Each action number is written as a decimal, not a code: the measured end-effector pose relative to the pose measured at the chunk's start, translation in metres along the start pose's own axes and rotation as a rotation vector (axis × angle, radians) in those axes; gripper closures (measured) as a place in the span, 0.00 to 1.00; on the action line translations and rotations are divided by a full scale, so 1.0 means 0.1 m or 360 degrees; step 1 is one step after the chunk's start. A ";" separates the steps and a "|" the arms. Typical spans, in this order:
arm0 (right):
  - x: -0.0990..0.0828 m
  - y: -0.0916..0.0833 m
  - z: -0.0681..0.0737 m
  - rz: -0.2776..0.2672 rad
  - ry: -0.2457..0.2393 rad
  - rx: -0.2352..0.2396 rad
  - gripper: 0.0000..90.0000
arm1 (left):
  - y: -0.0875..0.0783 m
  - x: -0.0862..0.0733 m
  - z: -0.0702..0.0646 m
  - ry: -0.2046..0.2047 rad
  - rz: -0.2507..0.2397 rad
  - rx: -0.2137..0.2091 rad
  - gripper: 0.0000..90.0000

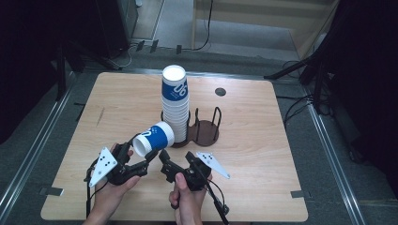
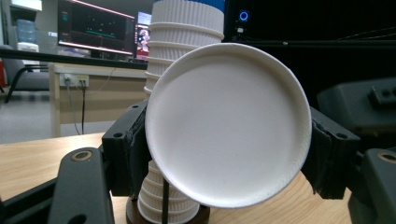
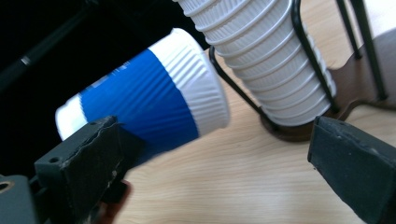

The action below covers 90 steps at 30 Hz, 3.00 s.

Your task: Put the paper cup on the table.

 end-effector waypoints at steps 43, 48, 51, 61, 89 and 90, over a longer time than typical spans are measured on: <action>-0.03 0.31 -0.13 0.0206 0.1370 0.0140 0.06 | 0.05 -0.12 -0.22 0.0080 0.0069 -0.0105 0.31; -0.04 0.33 -0.14 0.0223 0.1410 0.0161 0.06 | 0.05 -0.13 -0.23 0.0079 0.0075 -0.0110 0.31; -0.06 0.37 -0.16 0.0246 0.1440 0.0186 0.05 | 0.05 -0.14 -0.24 0.0085 0.0084 -0.0118 0.31; -0.08 0.42 -0.19 0.0274 0.1512 0.0214 0.10 | 0.05 -0.14 -0.24 0.0081 0.0098 -0.0127 0.31; 0.16 0.32 -0.44 0.0048 0.1214 0.0113 0.24 | -0.04 -0.28 -0.13 -0.0034 0.0452 -0.0141 0.01; 0.17 0.31 -0.44 0.0037 0.1188 0.0115 0.24 | -0.04 -0.29 -0.12 -0.0047 0.0468 -0.0128 0.01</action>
Point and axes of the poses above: each handheld gripper's, and its own axes: y roughly forward along the jaws, x roughly out of its top, z roughly to its left, the point moved 6 cm from there along y, roughly forward along the jaws, and after that the axes turned 7 degrees about -z, right-handed, at the moved point
